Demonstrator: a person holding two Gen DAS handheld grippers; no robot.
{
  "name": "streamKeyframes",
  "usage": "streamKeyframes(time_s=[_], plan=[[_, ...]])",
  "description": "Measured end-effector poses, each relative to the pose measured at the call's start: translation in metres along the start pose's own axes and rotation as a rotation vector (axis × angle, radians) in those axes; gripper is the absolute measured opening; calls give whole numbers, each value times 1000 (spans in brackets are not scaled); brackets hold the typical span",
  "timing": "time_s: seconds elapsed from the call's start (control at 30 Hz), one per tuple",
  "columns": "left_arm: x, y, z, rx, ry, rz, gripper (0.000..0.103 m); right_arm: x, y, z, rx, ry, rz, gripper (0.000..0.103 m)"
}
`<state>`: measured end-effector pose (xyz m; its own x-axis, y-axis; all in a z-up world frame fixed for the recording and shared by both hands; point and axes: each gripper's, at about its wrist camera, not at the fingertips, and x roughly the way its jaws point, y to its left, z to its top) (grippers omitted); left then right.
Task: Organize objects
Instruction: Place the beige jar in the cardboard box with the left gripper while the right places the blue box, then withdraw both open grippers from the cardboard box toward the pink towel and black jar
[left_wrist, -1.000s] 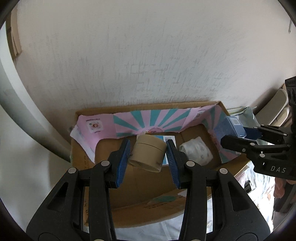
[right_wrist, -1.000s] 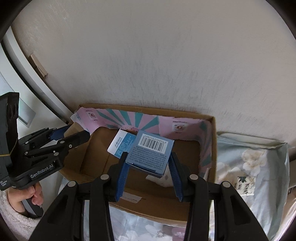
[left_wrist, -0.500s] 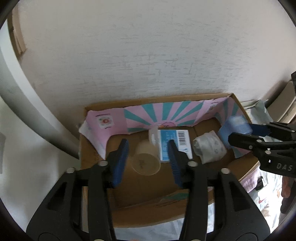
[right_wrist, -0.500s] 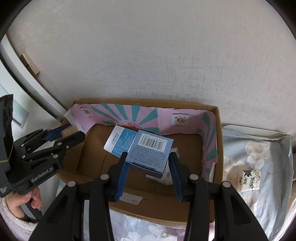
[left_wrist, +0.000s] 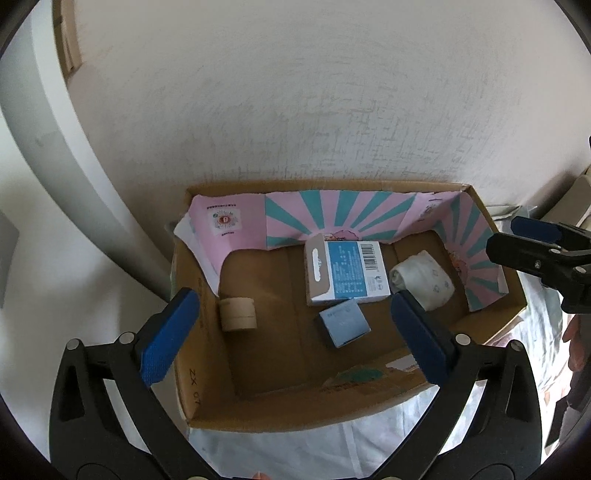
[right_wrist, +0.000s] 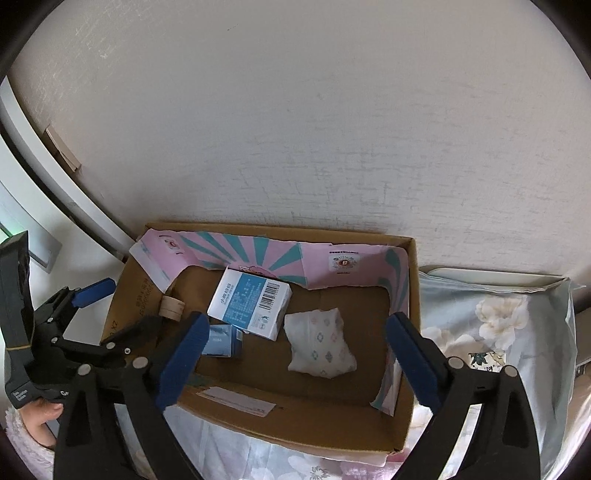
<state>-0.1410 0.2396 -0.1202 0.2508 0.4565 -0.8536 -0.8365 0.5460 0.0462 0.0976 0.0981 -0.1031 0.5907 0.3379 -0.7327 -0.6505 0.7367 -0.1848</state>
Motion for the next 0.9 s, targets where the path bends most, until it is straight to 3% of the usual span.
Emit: streamKeyframes(time_s=[0.37, 0.9], plan=[[-23, -13, -2, -4, -18, -23, 103, -13, 0, -3, -21, 14, -4, 96], [-91, -63, 3, 19, -95, -66, 103, -102, -47, 5, 2, -133, -65, 102]])
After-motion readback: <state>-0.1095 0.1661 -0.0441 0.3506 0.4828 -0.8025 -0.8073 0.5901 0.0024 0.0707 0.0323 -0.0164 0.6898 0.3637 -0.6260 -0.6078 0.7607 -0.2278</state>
